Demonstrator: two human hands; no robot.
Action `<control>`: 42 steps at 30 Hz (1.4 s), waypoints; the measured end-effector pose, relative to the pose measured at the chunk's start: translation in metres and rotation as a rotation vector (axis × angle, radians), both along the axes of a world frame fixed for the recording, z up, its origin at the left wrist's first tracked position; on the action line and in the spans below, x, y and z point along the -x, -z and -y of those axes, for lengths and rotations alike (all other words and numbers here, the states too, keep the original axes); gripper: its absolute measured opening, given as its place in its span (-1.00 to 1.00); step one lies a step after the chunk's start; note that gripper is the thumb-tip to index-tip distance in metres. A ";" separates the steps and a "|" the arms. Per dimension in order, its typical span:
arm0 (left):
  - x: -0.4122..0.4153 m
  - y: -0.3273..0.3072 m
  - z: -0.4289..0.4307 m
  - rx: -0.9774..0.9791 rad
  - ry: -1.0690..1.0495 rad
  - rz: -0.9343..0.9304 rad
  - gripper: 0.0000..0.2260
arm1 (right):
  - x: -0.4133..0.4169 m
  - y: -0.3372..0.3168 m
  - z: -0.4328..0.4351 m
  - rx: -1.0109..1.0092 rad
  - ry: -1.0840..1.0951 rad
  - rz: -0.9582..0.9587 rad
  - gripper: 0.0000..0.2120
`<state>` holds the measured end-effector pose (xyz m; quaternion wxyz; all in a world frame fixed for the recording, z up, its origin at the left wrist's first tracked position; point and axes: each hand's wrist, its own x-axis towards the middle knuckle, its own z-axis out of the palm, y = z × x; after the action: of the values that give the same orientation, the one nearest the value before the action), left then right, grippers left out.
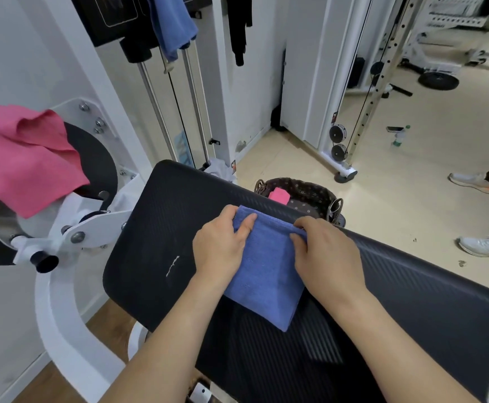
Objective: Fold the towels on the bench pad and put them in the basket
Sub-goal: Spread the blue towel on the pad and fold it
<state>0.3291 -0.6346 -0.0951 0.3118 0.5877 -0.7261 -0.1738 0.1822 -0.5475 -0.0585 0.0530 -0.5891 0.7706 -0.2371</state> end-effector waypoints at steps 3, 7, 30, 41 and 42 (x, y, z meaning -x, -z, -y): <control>0.004 0.002 0.000 0.055 -0.024 0.081 -0.69 | 0.003 0.003 0.000 0.065 0.016 -0.010 -0.82; 0.007 0.002 0.000 0.139 -0.025 0.194 -0.67 | 0.003 -0.003 -0.009 0.252 -0.008 -0.092 -0.71; -0.033 0.034 -0.044 0.092 0.502 0.594 -0.42 | -0.031 0.015 -0.053 0.009 -0.329 -0.187 -0.55; -0.072 0.032 -0.065 0.275 0.685 0.441 -0.48 | -0.034 0.057 -0.064 -0.014 -0.320 -0.432 -0.51; -0.074 0.037 -0.062 0.282 0.688 0.485 -0.46 | -0.034 0.058 -0.063 -0.005 -0.322 -0.434 -0.52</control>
<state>0.4030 -0.5730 -0.1321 0.1335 0.2874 -0.9482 -0.0237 0.2163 -0.4843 -0.1160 -0.0749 -0.7411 0.6608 -0.0920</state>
